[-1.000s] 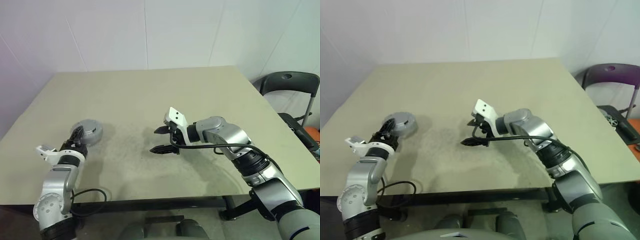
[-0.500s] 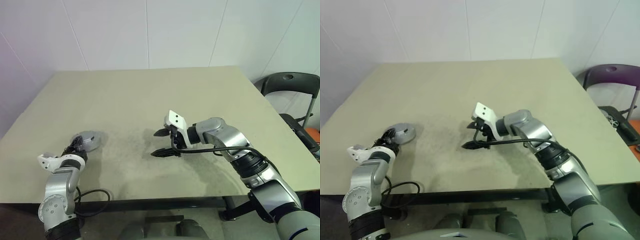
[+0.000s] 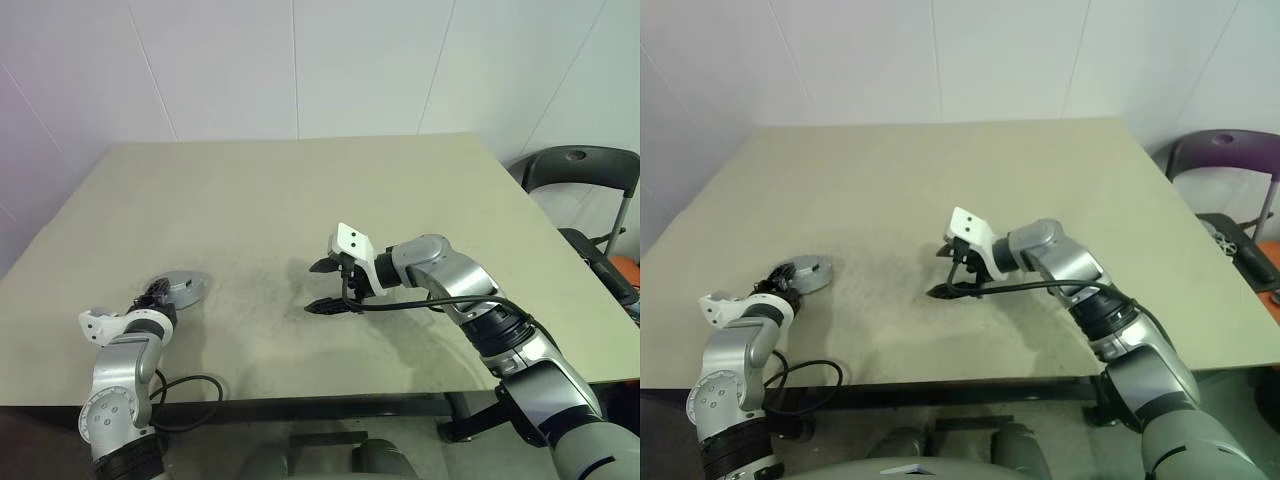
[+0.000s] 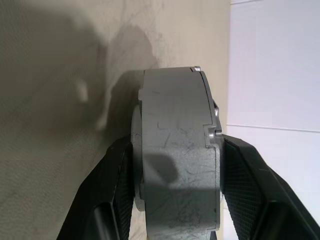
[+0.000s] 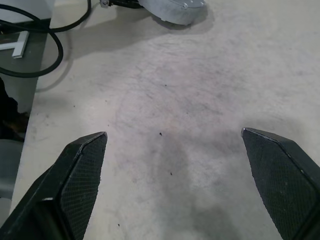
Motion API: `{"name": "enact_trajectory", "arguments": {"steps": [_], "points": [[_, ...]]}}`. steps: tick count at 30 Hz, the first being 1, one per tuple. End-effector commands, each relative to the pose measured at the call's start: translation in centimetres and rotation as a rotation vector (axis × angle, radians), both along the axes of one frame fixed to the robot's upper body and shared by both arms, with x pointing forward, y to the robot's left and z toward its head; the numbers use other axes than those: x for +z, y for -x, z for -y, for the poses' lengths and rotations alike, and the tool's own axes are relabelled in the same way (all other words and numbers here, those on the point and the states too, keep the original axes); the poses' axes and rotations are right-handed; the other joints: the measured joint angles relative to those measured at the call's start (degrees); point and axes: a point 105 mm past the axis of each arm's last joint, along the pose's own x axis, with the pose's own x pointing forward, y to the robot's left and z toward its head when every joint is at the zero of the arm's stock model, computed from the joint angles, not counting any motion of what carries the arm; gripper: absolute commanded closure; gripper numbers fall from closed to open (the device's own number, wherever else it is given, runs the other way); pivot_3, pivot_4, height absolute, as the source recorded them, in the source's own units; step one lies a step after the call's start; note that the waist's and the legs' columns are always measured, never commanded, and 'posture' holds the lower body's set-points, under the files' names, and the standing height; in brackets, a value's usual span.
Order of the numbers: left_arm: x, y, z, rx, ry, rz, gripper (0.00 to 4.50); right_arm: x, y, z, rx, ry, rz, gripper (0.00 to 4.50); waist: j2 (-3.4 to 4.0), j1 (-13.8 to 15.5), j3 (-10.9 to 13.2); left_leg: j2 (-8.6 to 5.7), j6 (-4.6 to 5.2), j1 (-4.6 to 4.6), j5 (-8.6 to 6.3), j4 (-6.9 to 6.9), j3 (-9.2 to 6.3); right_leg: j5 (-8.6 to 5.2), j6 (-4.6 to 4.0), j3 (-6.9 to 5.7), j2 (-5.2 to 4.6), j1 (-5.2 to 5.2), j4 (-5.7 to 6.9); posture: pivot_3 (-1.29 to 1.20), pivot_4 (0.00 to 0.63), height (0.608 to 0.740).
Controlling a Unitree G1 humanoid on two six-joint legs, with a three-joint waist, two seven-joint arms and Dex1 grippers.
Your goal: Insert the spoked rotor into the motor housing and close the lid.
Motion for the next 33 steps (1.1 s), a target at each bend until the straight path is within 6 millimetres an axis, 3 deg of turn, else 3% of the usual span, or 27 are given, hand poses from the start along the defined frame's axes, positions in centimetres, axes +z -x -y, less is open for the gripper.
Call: {"name": "enact_trajectory", "arguments": {"steps": [1, 4, 5, 10, 15, 19, 26, 30, 33], "points": [[0.7, -0.1, 0.9, -0.030, -0.014, -0.005, 1.09, 1.2, -0.3, -0.1, 0.007, -0.034, 0.043, 0.00, 0.00, 0.0, 0.0, 0.00, 0.01, 0.00, 0.00, 0.00, 0.00, 0.01, -0.01, 0.00, 0.00, 0.00, 0.00, 0.00, 0.000, 0.740], [0.7, 0.0, 0.9, -0.027, -0.012, -0.018, 0.10, 1.2, -0.3, -0.1, 0.008, -0.031, 0.044, 0.00, -0.01, 0.0, 0.0, 0.00, 0.02, 0.02, 0.00, 0.02, 0.00, 0.05, -0.01, 0.00, 0.02, 0.03, 0.00, 0.00, 0.000, 0.740], [0.7, 0.1, 0.9, -0.025, -0.013, -0.023, 0.04, 1.1, -0.3, -0.1, 0.009, -0.029, 0.047, 0.00, -0.01, 0.0, 0.0, 0.00, 0.02, 0.06, 0.00, 0.02, 0.00, 0.05, -0.01, 0.00, 0.02, 0.07, 0.01, 0.00, 0.000, 0.740], [1.0, 0.6, 1.9, -0.052, -0.006, -0.050, 0.04, 1.1, -0.4, 0.1, 0.013, -0.024, 0.055, 0.00, -0.04, 0.0, 0.0, 0.01, 0.04, 0.13, -0.01, 0.03, 0.00, 0.07, -0.03, 0.00, 0.05, 0.13, 0.01, 0.00, 0.000, 0.740], [1.1, 1.9, 4.4, -0.159, -0.049, -0.086, 0.04, 1.2, -0.7, 0.5, 0.006, -0.021, 0.066, 0.00, -0.04, 0.0, -0.1, 0.01, 0.04, 0.13, -0.01, 0.02, 0.02, 0.07, -0.03, 0.02, 0.04, 0.14, 0.01, 0.00, 0.000, 0.740], [1.1, 2.8, 4.9, -0.195, -0.095, -0.108, 0.04, 1.0, -1.0, 0.9, 0.000, -0.015, 0.068, 0.00, -0.04, 0.3, -0.1, 0.01, 0.14, 0.22, -0.07, 0.02, 0.03, 0.08, -0.05, 0.02, 0.05, 0.22, 0.02, 0.00, 0.000, 0.740], [1.6, 3.0, 7.7, -0.353, -0.181, -0.085, 0.04, 1.3, -1.6, 1.8, -0.028, -0.019, 0.081, 0.00, -0.02, 1.1, 0.0, 0.02, 0.23, 0.91, -0.12, -0.02, 0.08, -0.03, -0.32, 0.01, 0.11, 0.86, 0.00, 0.00, 0.000, 0.740], [2.4, 2.2, 9.8, -0.539, -0.378, -0.048, 0.04, 1.5, -2.4, 3.0, -0.078, -0.035, 0.069, 0.00, -0.02, 1.0, 0.0, 0.03, 0.22, 0.98, -0.10, 0.03, 0.09, 0.01, -0.36, 0.01, 0.14, 0.94, 0.02, 0.00, 0.000, 0.740], [3.2, 1.2, 10.3, -0.638, -0.530, -0.006, 0.04, 1.2, -2.6, 3.7, -0.112, -0.044, 0.055, 0.00, -0.01, 1.0, 0.0, 0.05, 0.19, 0.98, -0.08, 0.02, 0.07, 0.02, -0.37, -0.01, 0.17, 0.92, 0.04, 0.00, 0.000, 0.740]]}}
